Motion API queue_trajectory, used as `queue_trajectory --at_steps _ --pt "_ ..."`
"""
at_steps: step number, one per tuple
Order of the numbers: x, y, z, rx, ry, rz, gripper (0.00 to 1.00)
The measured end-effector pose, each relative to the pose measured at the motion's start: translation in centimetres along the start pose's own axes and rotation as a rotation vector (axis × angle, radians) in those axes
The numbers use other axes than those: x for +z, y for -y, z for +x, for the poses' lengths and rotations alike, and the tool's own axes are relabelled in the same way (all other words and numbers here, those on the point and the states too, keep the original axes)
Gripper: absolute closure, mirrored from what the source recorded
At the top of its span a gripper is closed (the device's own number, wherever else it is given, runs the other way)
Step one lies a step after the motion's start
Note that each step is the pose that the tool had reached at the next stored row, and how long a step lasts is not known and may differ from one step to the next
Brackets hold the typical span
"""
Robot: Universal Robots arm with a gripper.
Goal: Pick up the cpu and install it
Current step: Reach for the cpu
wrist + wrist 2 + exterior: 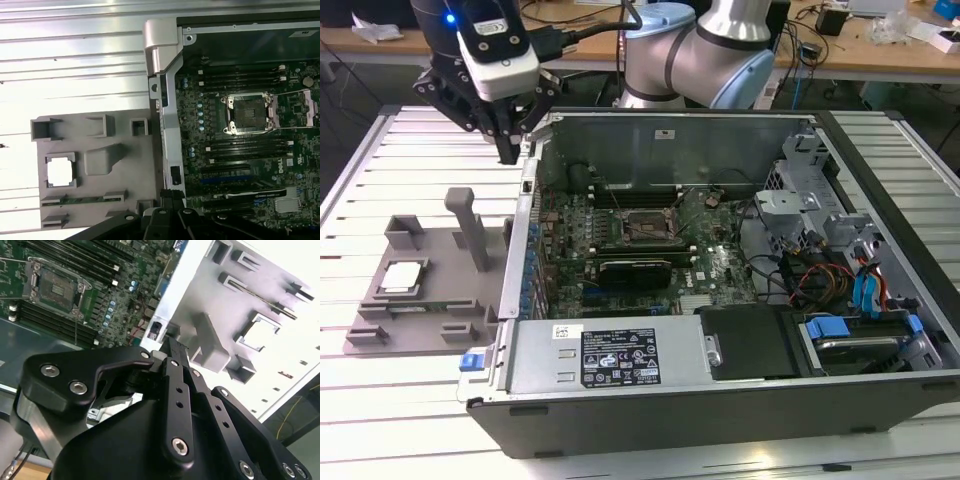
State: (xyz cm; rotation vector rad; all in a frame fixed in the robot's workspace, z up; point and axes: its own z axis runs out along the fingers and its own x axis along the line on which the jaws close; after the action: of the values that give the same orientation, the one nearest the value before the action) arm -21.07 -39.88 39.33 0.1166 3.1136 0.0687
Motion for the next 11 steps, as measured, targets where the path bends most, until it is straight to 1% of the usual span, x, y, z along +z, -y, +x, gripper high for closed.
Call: queue_trajectory --at_steps 4,8,10,11 --pt "-0.02 0.06 0.83 0.0 0.0 -0.0001 0.89" --pt "-0.04 0.11 1.46 0.0 0.0 0.0 0.89" --pt "-0.05 0.16 2.13 0.0 0.0001 -0.0001 0.89" --pt "-0.06 0.17 2.3 0.0 0.0 0.0 0.89"
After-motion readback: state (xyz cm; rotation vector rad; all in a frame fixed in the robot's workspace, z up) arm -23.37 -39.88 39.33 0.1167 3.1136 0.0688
